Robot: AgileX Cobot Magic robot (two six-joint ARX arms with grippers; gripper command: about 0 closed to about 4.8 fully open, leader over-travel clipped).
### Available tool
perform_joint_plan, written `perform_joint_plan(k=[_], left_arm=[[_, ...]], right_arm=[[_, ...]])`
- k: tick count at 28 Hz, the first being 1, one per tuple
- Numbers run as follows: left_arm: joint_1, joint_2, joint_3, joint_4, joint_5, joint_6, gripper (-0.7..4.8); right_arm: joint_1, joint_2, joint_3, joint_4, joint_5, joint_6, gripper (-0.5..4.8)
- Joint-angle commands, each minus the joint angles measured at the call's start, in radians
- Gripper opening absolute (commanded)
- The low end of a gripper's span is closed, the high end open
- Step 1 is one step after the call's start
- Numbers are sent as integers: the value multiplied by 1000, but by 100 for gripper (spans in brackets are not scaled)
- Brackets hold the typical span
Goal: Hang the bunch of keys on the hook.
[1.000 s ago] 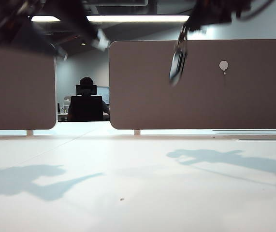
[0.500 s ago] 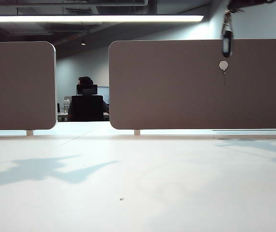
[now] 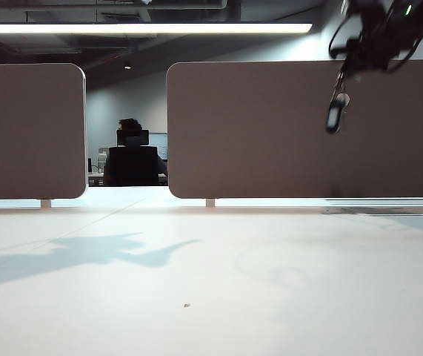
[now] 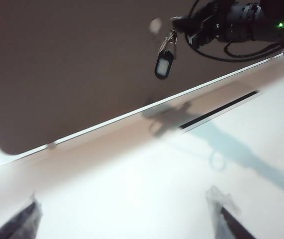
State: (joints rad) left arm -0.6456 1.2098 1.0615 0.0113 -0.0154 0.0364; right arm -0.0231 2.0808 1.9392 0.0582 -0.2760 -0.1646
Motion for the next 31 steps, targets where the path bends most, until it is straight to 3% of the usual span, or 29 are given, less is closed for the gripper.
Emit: perform_joint_plan(k=[1, 10, 31], left_arm=[[1, 15, 5, 6, -53, 39, 479], [13, 79, 6, 96, -60, 45, 479], [24, 148, 6, 155, -60, 42, 479]], right_arm=[[-12, 95, 125, 20, 16, 0, -6], [-63, 313, 391, -21, 37, 8, -6], [-37, 359, 404, 102, -8, 23, -6]])
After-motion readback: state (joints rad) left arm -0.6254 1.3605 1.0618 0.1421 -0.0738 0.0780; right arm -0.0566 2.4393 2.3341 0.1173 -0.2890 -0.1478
